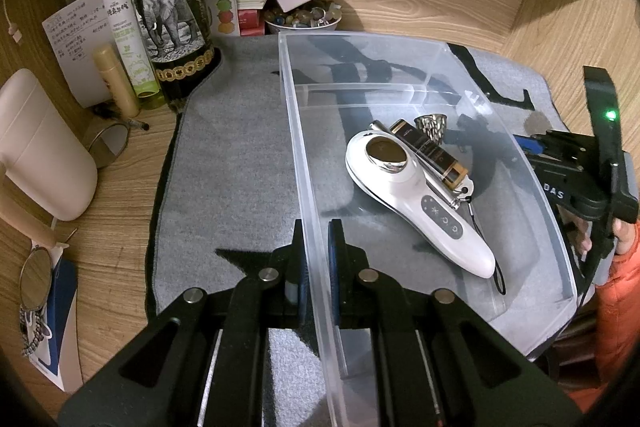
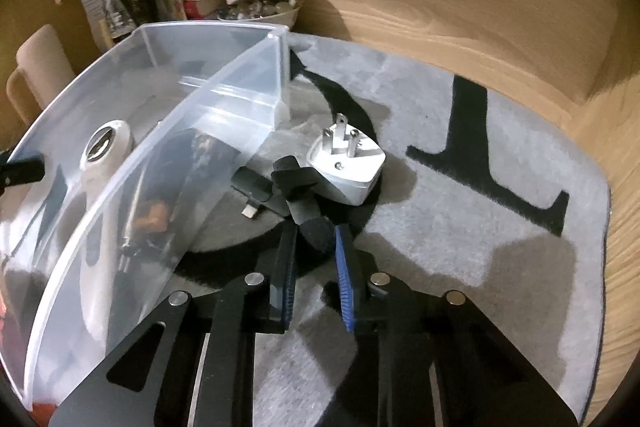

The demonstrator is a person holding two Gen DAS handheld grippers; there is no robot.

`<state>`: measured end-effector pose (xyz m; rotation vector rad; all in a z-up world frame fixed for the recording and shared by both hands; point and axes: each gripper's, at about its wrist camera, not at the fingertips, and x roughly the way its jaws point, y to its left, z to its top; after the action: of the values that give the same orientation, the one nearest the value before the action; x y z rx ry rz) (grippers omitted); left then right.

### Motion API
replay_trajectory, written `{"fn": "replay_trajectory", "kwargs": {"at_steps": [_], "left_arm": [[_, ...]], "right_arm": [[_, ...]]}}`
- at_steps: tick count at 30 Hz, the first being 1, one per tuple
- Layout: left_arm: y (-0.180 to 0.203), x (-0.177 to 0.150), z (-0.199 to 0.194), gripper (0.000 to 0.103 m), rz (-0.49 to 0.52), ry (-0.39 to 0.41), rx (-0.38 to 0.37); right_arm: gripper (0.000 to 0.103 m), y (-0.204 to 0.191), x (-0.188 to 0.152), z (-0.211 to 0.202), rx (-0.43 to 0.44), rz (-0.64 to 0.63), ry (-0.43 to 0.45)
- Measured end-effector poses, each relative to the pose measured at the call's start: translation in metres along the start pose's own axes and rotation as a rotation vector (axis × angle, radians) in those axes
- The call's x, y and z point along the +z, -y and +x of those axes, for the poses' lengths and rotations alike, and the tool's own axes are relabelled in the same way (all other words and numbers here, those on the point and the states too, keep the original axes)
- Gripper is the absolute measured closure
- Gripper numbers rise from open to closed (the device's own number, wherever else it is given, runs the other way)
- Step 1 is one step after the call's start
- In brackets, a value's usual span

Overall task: Organize rigid objects
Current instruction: 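Grasp the black cable connector on the rug with the right tool, then carry the black connector into the box and open the right tool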

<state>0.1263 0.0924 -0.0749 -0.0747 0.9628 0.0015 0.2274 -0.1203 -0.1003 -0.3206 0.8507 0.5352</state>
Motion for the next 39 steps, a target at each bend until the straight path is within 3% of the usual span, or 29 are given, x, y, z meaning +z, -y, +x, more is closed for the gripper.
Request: {"fn": "replay_trajectory", "kwargs": {"at_steps": [14, 25, 31, 39], "left_arm": [[-0.001, 0.000, 0.000, 0.095, 0.000, 0.001, -0.001], [-0.003, 0.000, -0.001, 0.095, 0.010, 0.003, -0.003], [-0.004, 0.000, 0.000, 0.095, 0.010, 0.004, -0.007], [-0.003, 0.000, 0.000, 0.095, 0.007, 0.008, -0.012]], "right_arm": [[0.087, -0.009, 0.007, -0.060, 0.012, -0.008, 0.135], [0.087, -0.040, 0.026, -0.094, 0.050, -0.068, 0.239], [0.087, -0.070, 0.032, -0.093, 0.099, -0.133, 0.244], [0.087, -0.103, 0.033, -0.065, 0.117, -0.216, 0.173]]}}
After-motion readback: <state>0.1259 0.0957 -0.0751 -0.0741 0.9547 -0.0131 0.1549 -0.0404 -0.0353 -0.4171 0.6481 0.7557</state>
